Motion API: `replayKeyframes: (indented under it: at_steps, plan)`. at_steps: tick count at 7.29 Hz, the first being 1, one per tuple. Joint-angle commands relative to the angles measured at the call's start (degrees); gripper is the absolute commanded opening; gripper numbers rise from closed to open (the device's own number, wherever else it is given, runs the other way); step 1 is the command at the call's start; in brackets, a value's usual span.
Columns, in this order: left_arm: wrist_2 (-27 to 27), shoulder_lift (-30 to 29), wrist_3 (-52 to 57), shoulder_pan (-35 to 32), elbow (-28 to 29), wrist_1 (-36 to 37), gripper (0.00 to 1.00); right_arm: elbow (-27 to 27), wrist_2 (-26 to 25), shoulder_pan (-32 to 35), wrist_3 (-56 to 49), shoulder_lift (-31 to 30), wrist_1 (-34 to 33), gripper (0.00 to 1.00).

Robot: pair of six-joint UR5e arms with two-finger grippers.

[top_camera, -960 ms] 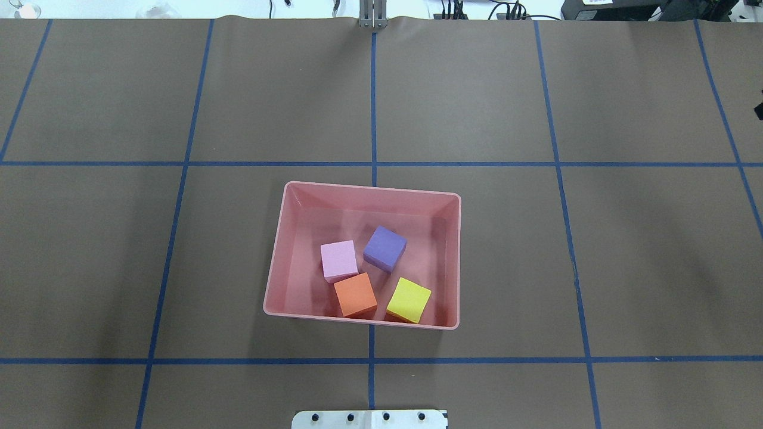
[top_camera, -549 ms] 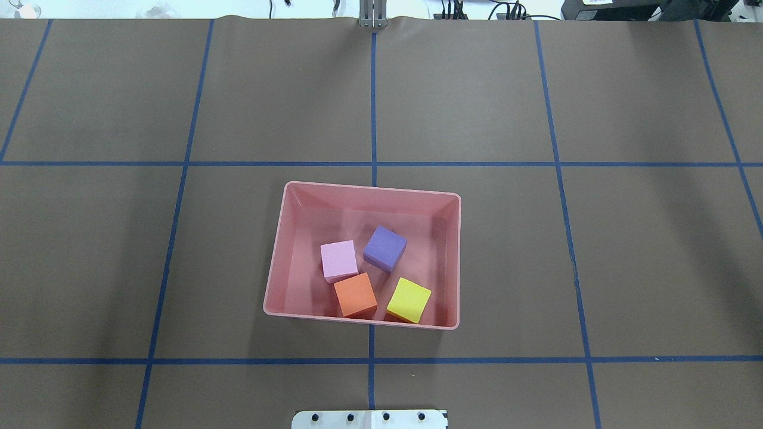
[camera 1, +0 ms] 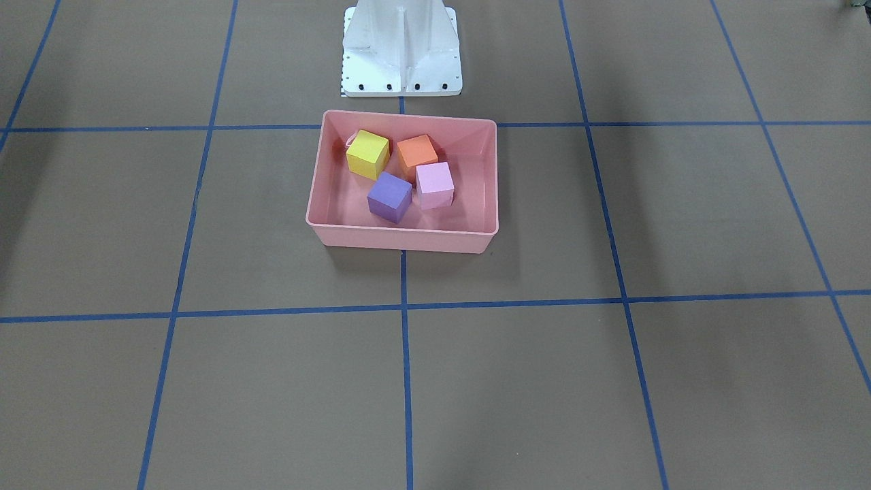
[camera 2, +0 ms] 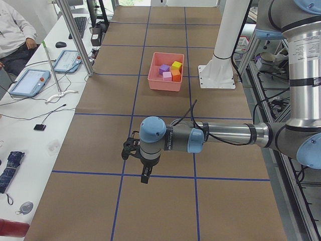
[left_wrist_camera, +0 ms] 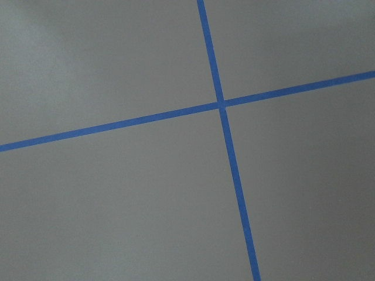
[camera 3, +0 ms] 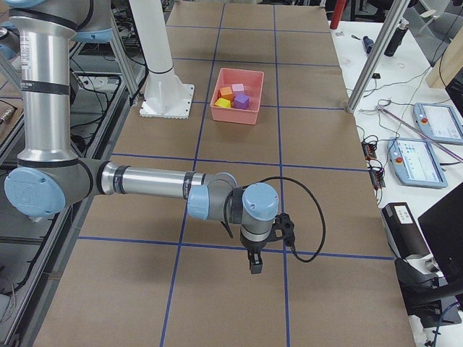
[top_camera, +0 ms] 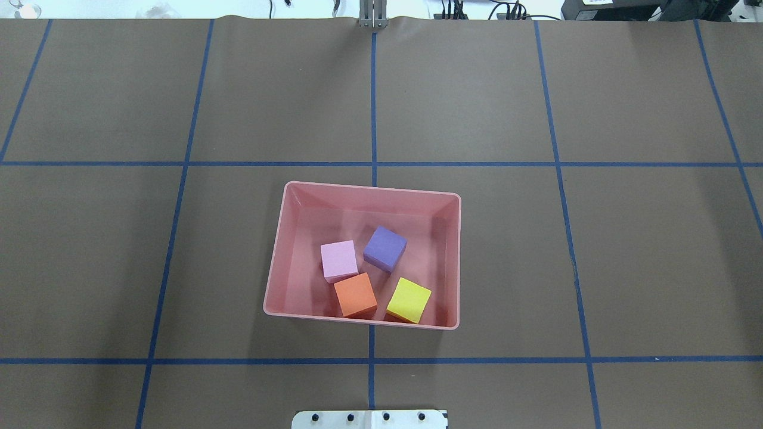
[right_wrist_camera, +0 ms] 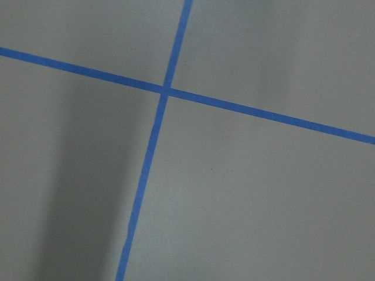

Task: Place blocks into pink bin with both arms

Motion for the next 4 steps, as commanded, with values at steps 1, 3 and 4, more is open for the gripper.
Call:
replayKeyframes:
  at_steps: [1, 3, 4]
  plan:
    - [0.0, 0.5, 0.0, -0.2, 0.0, -0.3, 1.0, 1.2, 0.1, 0.1, 2.8, -1.1, 1.0, 1.0]
    - [-0.1, 0.5, 0.0, -0.2, 0.0, -0.2, 1.0, 1.5, 0.2, 0.6, 2.9, -1.8, 0.9, 1.0]
    - [-0.1, 0.5, 0.0, -0.2, 0.0, -0.1, 1.0, 1.5, 0.2, 1.3, 2.9, -1.8, 0.8, 1.0]
